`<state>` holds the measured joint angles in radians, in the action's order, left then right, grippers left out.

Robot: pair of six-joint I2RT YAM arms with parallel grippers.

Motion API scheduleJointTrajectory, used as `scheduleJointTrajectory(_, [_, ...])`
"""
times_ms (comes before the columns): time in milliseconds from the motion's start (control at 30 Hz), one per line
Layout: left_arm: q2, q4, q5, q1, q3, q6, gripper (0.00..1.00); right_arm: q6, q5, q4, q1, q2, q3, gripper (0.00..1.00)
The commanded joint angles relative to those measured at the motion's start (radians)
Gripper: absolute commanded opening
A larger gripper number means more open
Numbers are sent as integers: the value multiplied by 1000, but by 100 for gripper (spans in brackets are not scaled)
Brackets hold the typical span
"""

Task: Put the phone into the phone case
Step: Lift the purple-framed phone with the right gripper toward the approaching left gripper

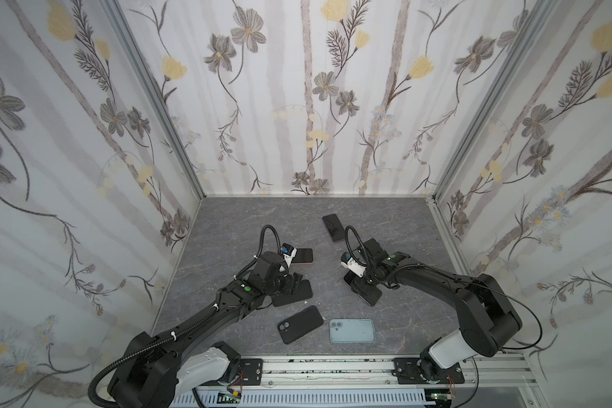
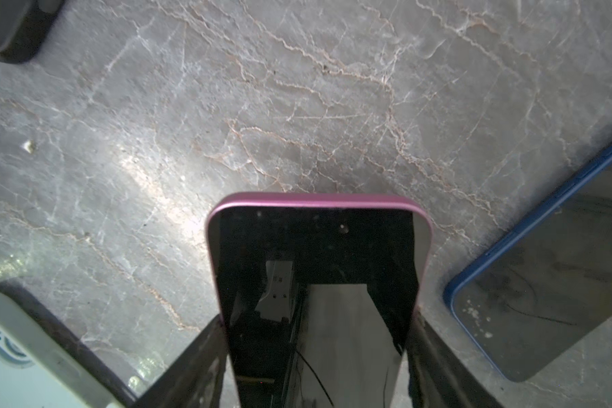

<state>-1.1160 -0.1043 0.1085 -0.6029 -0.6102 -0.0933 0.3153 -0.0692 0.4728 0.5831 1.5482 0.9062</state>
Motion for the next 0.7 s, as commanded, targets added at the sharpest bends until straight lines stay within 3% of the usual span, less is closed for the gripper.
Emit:
scheduleJointTrajectory(0, [-1,51,45,-1,-23,-71,67,-5,-10,-29,1,-26,-8,50])
scheduleJointTrajectory(333, [-39,96,136,-2,-111,-215,66,-13,-44,-76,1,-75,-35,44])
scheduleJointTrajectory(667, [-65,100,185,-3,-143,-253,66,-25,-69,-104,6,-135,-51,38])
